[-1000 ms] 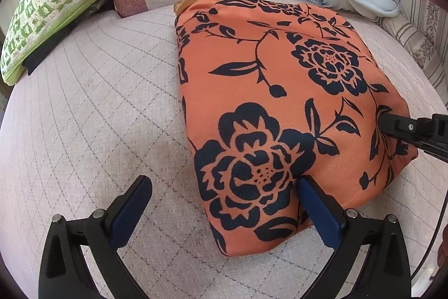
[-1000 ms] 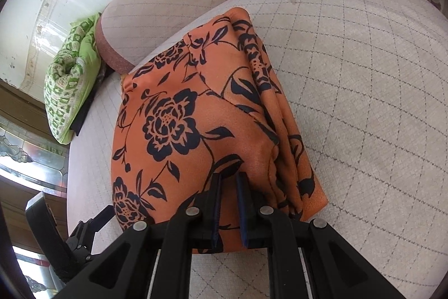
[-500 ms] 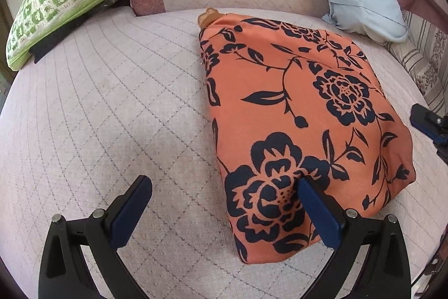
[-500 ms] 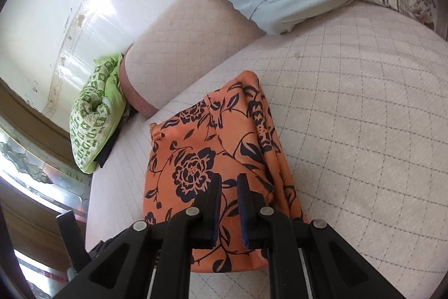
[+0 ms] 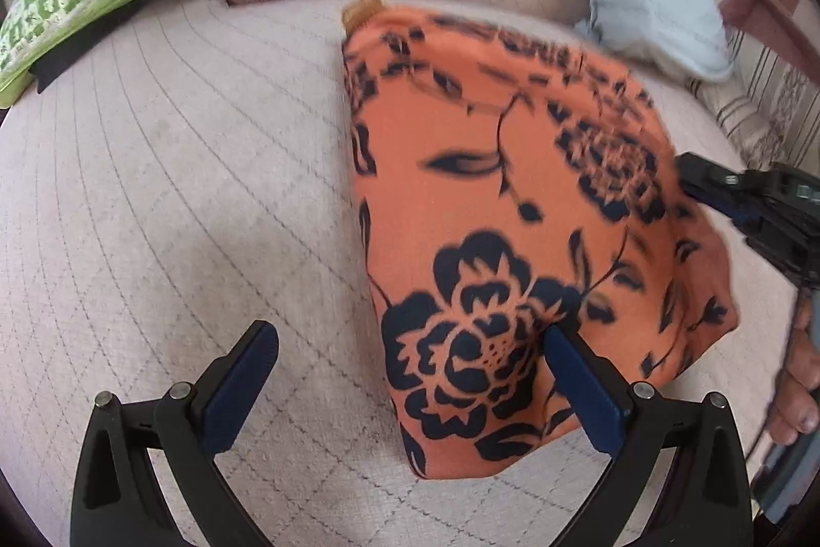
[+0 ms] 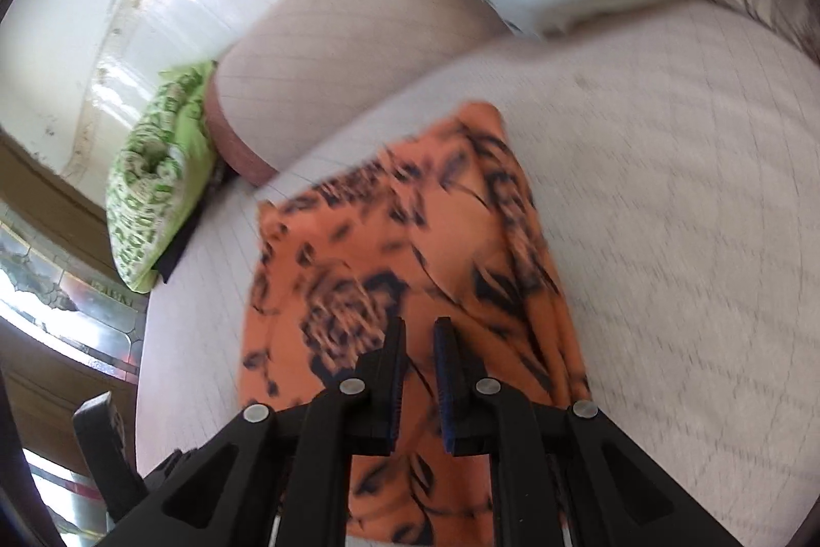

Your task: Fold small clothes

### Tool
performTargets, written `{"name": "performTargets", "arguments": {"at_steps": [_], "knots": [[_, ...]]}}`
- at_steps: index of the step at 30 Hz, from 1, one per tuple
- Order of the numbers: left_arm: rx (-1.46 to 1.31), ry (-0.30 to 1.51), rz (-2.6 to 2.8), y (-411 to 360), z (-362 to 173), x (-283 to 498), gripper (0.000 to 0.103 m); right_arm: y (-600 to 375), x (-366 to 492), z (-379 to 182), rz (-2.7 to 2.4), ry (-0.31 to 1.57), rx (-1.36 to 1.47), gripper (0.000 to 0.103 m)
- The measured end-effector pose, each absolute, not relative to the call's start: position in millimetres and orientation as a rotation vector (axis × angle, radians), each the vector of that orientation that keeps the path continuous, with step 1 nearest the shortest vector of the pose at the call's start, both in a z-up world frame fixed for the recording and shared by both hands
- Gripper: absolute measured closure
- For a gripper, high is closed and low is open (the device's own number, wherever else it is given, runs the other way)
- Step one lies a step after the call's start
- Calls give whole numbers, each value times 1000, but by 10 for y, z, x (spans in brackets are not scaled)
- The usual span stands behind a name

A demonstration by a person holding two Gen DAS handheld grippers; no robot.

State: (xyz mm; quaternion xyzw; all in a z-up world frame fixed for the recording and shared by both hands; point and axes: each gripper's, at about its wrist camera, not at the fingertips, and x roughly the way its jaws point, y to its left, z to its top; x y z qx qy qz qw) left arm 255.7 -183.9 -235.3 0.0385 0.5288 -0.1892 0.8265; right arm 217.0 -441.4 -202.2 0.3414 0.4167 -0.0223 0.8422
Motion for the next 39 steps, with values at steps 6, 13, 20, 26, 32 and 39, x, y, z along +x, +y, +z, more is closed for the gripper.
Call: {"name": "performTargets", "arguments": {"at_steps": [6, 13, 20, 26, 32, 39], "knots": [[80, 1100, -411, -1856, -2304, 2529, 0, -4414, 2532, -2137, -93, 867, 700, 90], [157, 1132, -411, -2010, -2468, 2514, 0, -4412, 2536, -2163, -86, 885, 702, 89], [196, 1099, -393, -2079, -2421, 2454, 0, -4383, 2355, -1996, -81, 855, 696, 89], [207, 1091, -390, -2155, -2414, 2408, 0, -4336, 2359, -2083, -79, 933, 709, 89], [215, 1086, -393, -2133, -2440, 2394, 0, -4221, 2419, -2245, -73, 996, 630, 89], [216, 1084, -395, -2130, -2431, 2396, 0, -4286, 2297, -2113, -45, 946, 667, 89]]}}
